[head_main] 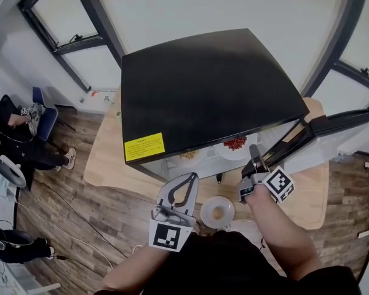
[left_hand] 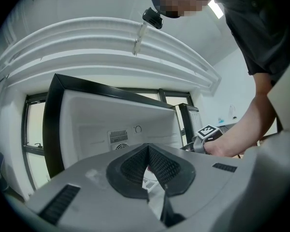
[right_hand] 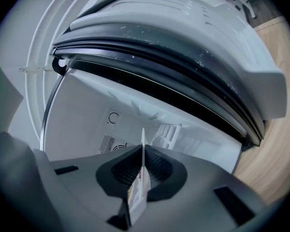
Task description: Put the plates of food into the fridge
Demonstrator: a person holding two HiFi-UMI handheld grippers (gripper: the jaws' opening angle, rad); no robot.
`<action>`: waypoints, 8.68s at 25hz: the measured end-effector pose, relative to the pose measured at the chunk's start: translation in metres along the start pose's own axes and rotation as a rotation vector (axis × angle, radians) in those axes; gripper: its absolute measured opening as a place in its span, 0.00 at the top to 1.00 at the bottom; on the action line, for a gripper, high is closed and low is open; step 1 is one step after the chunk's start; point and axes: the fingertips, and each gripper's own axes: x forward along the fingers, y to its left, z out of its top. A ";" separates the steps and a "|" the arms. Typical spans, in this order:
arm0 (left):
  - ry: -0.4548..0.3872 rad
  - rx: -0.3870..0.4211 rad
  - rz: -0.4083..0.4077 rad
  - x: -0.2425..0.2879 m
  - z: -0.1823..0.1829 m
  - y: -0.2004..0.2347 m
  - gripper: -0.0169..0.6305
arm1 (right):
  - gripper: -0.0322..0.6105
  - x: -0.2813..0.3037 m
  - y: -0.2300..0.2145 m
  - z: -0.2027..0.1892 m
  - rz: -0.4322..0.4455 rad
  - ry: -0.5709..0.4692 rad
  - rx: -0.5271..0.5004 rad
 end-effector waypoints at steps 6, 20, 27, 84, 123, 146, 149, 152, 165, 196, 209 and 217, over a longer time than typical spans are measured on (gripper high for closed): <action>0.030 0.061 -0.025 0.000 -0.001 0.002 0.97 | 0.90 0.013 -0.007 0.000 -0.051 -0.007 0.014; 0.020 0.003 0.048 -0.010 -0.001 0.017 0.97 | 0.78 0.035 -0.011 0.002 -0.230 0.087 -0.375; -0.004 -0.111 0.100 -0.006 -0.001 0.016 0.97 | 0.74 0.022 0.000 0.009 -0.178 0.094 -0.466; 0.073 -0.111 -0.088 -0.129 -0.077 -0.013 0.97 | 0.74 -0.239 -0.119 -0.183 -0.335 0.018 -0.175; 0.094 -0.032 -0.091 -0.150 -0.090 0.012 0.97 | 0.90 -0.238 -0.159 -0.224 -0.307 -0.041 0.253; 0.080 -0.133 0.114 -0.122 -0.069 0.042 0.97 | 0.90 -0.127 -0.086 -0.160 -0.170 0.187 0.097; 0.091 -0.132 0.147 -0.119 -0.070 0.051 0.97 | 0.90 -0.109 -0.082 -0.161 -0.146 0.216 0.093; 0.089 -0.130 0.181 -0.115 -0.068 0.062 0.97 | 0.90 -0.090 -0.079 -0.163 -0.127 0.246 0.092; 0.080 -0.108 0.323 -0.099 -0.063 0.098 0.97 | 0.90 -0.024 -0.084 -0.167 -0.103 0.368 0.070; 0.151 -0.045 0.496 -0.134 -0.068 0.154 0.97 | 0.88 0.068 -0.086 -0.196 -0.169 0.451 -0.287; 0.120 -0.012 0.481 -0.144 -0.059 0.149 0.97 | 0.64 0.050 -0.089 -0.183 -0.253 0.456 -0.470; 0.117 -0.057 0.416 -0.132 -0.060 0.125 0.97 | 0.65 0.006 -0.041 -0.156 -0.052 0.410 -0.760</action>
